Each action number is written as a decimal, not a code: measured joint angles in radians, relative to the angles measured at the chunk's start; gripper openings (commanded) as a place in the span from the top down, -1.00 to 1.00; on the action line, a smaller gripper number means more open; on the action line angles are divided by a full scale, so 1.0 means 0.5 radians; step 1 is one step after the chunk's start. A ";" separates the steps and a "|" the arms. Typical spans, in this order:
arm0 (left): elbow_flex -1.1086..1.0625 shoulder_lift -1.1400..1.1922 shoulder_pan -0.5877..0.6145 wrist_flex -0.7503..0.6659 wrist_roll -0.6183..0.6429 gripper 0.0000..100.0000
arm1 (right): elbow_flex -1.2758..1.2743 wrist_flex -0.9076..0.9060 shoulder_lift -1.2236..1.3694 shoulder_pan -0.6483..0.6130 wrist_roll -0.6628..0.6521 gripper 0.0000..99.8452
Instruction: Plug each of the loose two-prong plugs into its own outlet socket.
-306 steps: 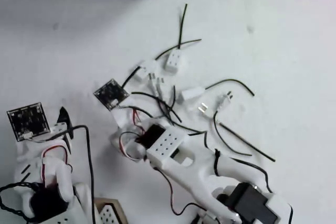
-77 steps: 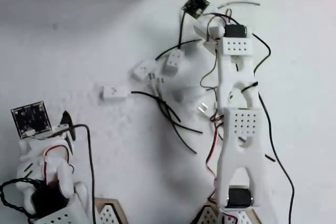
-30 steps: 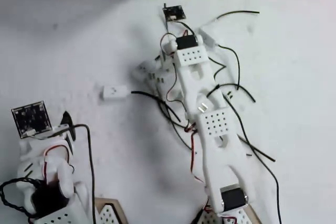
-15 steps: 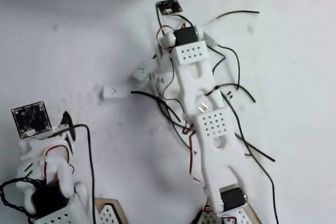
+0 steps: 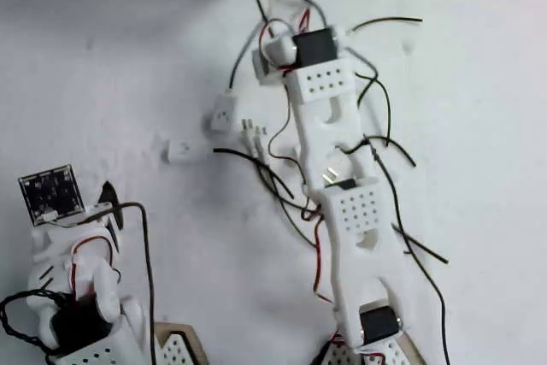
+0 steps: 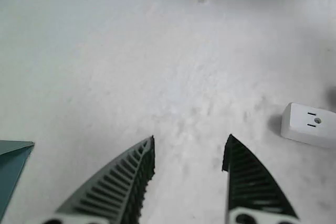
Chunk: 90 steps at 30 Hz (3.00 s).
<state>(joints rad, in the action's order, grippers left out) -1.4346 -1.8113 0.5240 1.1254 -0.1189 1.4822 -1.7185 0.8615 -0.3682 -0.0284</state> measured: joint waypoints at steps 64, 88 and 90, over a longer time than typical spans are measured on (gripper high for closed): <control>0.000 0.000 0.000 0.000 0.000 0.56 | -4.109 1.507 -1.866 -0.921 -1.537 0.42; -0.006 0.000 -0.295 -0.095 -0.344 0.57 | -3.090 0.270 -1.866 -0.077 -0.353 0.56; -0.006 0.000 -0.362 -0.095 -0.405 0.61 | -3.041 0.196 -1.866 0.049 -0.344 0.54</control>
<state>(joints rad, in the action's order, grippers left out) -1.4377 -1.8113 0.3429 1.0779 -0.3214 -0.0384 -1.6203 -0.0713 -0.3437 -0.2002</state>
